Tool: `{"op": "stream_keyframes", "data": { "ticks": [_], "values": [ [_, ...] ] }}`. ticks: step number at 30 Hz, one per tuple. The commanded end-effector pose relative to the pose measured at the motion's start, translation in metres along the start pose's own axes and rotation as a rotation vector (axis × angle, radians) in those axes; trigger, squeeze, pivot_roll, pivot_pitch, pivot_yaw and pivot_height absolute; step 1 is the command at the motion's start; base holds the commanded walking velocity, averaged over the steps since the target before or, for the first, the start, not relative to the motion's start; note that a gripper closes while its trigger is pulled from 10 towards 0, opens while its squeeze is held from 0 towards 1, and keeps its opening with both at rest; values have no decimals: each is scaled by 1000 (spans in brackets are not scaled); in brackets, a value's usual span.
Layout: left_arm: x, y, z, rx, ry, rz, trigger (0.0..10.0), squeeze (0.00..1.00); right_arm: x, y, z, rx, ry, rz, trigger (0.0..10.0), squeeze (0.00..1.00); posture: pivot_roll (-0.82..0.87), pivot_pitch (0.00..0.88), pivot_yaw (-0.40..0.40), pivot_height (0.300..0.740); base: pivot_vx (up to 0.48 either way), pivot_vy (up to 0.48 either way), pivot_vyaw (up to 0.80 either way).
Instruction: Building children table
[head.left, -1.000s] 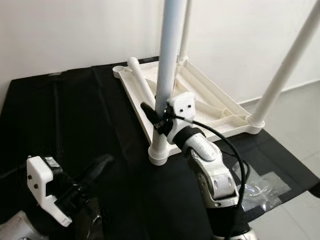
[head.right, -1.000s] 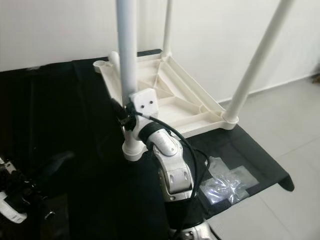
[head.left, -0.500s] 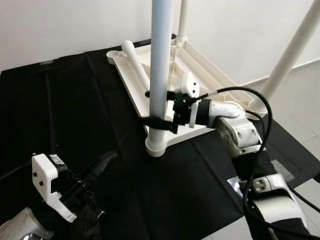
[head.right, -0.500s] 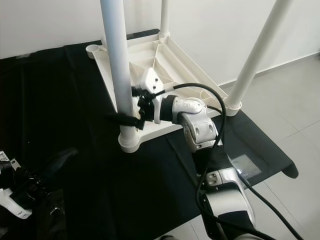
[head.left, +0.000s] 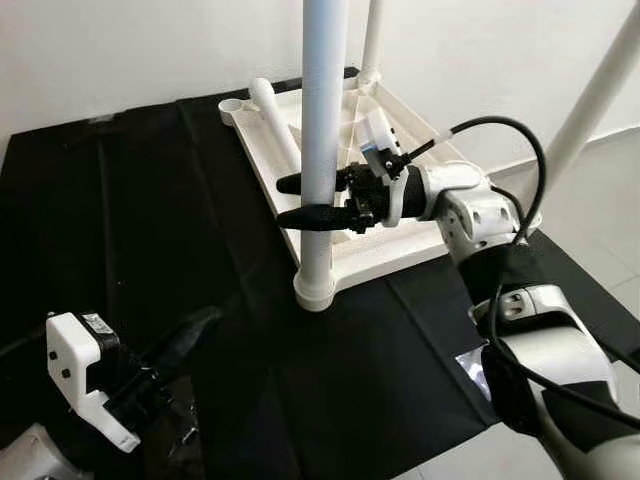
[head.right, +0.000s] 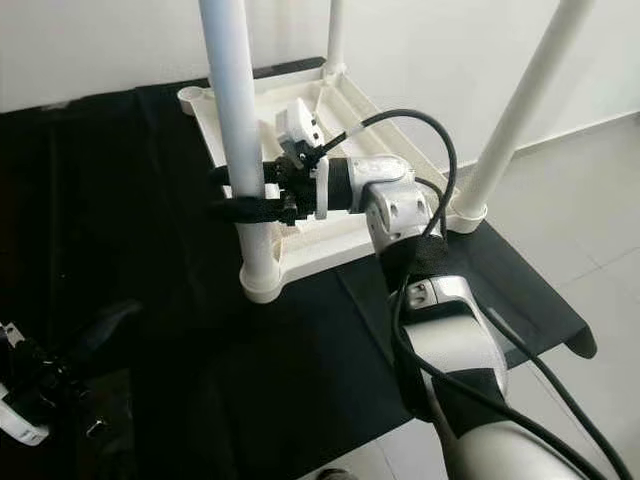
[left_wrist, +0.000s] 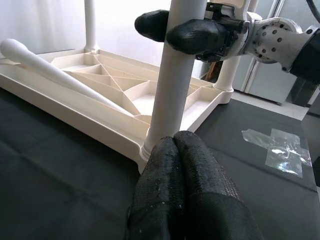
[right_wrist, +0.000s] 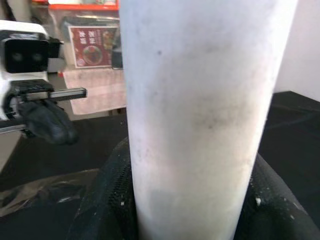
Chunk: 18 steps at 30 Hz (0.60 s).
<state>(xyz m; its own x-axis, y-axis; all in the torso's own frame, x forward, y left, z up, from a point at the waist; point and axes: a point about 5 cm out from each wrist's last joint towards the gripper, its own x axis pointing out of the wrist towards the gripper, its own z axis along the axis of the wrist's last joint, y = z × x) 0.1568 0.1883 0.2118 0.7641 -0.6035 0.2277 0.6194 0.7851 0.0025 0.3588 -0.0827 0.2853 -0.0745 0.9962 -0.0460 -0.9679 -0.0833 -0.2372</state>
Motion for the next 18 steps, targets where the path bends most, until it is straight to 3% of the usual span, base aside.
{"op": "stream_keyframes", "data": {
  "ticks": [1,4,6,7,9,10,11,12,13,14,15,18],
  "values": [
    [-2,0,2,10,9,2,10000,0,1,3,-7,3,22,37,0,0,18,211,-16,740,0,0,0],
    [-2,0,1,11,7,3,10000,0,-4,3,-10,7,14,11,0,0,15,208,-16,740,0,0,0],
    [-1,1,1,11,5,5,10000,0,-9,3,-19,8,-1,-118,0,0,1,208,-16,740,0,0,0],
    [-1,1,1,11,5,5,10000,0,-9,3,-19,8,-1,-118,0,0,1,208,-16,740,0,0,0],
    [-2,2,1,12,4,6,10000,0,-11,8,-34,39,-34,-336,0,0,-6,209,-21,740,0,0,0],
    [-2,2,1,12,4,6,10000,0,-11,8,-34,39,-34,-336,0,0,-6,209,-21,740,0,0,0],
    [-2,3,1,14,6,7,10000,0,-5,15,-48,92,-45,-525,0,0,-6,210,-18,740,0,0,0],
    [-3,4,2,16,7,8,10000,0,-2,29,-70,124,13,-801,0,0,-8,213,-11,740,0,0,0],
    [-3,4,2,16,7,8,10000,0,-2,29,-70,124,13,-801,0,0,-8,213,-11,740,0,0,0],
    [-4,6,2,18,7,9,10000,0,-3,40,-81,137,60,-1001,0,0,-9,218,-6,740,0,0,0],
    [-4,7,3,19,8,11,10000,0,-2,53,-90,156,84,-1100,0,0,-8,217,12,740,0,0,0],
    [-4,10,2,19,10,5,10000,0,4,61,-100,172,97,-1109,0,0,-6,203,23,740,0,0,0]
  ]
}}
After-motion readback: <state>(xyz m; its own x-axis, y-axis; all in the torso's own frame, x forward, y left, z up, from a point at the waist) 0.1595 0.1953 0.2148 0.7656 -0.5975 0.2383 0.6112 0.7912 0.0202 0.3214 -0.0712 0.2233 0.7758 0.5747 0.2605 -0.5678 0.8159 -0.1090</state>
